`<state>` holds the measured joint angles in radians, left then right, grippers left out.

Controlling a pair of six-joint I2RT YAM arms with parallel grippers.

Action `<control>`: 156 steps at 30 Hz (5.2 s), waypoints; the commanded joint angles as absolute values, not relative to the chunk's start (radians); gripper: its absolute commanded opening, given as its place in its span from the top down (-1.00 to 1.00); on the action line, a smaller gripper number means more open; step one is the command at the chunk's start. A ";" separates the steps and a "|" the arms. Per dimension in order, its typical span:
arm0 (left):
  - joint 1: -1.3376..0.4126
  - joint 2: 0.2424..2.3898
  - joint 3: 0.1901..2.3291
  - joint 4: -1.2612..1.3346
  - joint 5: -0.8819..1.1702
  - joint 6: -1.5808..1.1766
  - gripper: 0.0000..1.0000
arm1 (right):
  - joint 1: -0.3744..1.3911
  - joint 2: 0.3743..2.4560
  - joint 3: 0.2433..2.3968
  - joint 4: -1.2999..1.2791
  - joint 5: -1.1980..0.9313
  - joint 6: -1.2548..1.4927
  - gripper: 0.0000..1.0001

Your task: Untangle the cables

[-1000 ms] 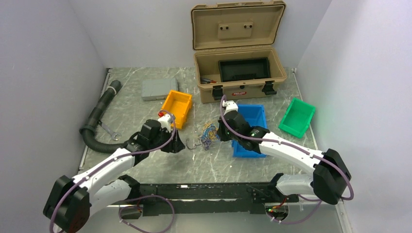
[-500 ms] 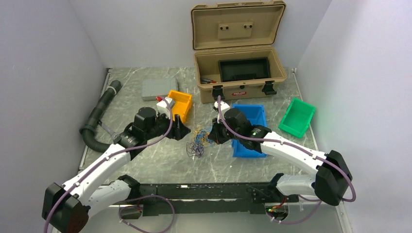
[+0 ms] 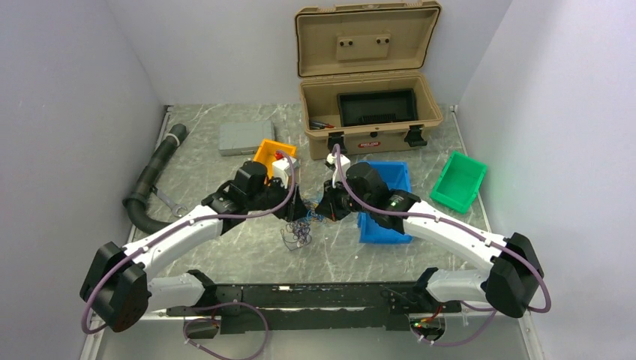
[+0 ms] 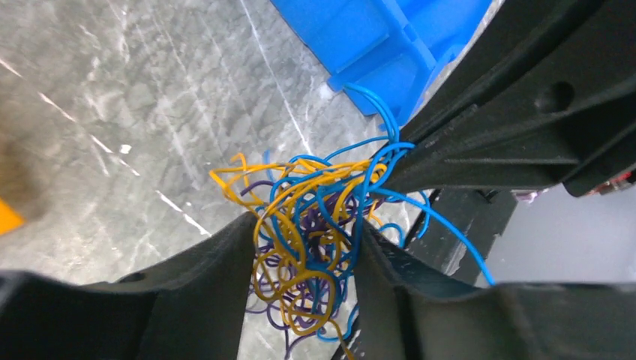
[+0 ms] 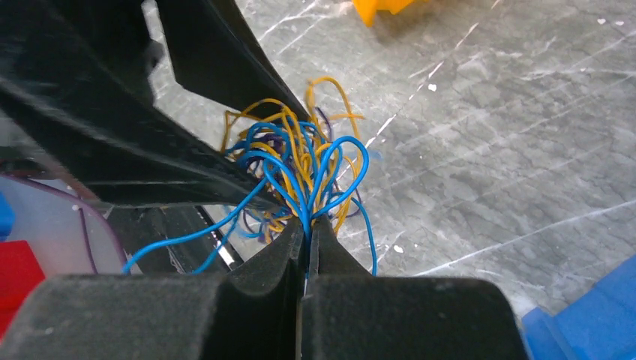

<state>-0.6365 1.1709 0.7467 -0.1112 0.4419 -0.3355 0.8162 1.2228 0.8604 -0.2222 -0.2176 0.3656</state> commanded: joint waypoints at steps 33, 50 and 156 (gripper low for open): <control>-0.581 1.150 0.595 0.209 0.619 -0.586 1.00 | 0.767 1.021 0.734 -0.101 -0.006 0.578 -0.55; -0.548 1.140 0.536 0.579 0.743 -0.892 1.00 | 0.775 0.975 0.458 0.475 -0.353 0.640 -0.71; -0.518 0.777 0.763 -0.468 -0.128 -0.539 1.00 | 0.844 1.050 0.686 -0.251 0.417 0.662 0.95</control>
<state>-0.5282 0.8707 0.7319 -0.2882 0.2710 -0.5209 0.8555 1.0981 0.6514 -0.0204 0.0463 0.5442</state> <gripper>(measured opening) 0.099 0.088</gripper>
